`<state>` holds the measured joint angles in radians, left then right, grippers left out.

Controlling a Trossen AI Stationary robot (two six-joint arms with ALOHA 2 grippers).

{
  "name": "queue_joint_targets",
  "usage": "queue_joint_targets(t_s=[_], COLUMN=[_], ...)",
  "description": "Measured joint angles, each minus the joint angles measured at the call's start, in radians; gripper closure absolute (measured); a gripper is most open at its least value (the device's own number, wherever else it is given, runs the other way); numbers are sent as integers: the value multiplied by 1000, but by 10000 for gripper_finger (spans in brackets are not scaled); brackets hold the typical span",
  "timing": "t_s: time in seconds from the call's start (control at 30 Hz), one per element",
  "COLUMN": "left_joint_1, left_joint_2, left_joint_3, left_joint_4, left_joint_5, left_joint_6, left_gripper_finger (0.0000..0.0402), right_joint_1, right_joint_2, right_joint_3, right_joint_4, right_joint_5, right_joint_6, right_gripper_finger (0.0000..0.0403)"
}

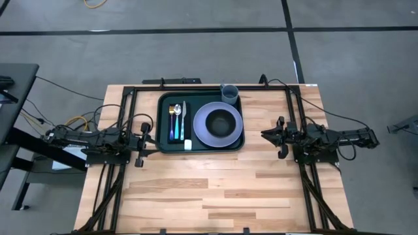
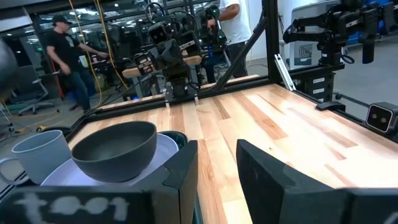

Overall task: Set up tray
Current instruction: Return to Home Position

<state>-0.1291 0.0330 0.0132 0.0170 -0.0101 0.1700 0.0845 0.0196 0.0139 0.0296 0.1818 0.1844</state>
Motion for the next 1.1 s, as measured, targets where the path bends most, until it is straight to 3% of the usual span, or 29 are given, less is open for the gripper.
queue_joint_targets(t_s=[1.1], left_joint_1=[0], left_joint_2=[0], left_joint_3=[0], left_joint_4=[0], left_joint_5=[0], left_joint_6=[2], left_gripper_finger=[301], right_joint_1=[0], right_joint_2=[0], right_joint_3=[0], right_joint_4=[0], right_joint_5=[0], right_joint_6=[0], right_gripper_finger=[343])
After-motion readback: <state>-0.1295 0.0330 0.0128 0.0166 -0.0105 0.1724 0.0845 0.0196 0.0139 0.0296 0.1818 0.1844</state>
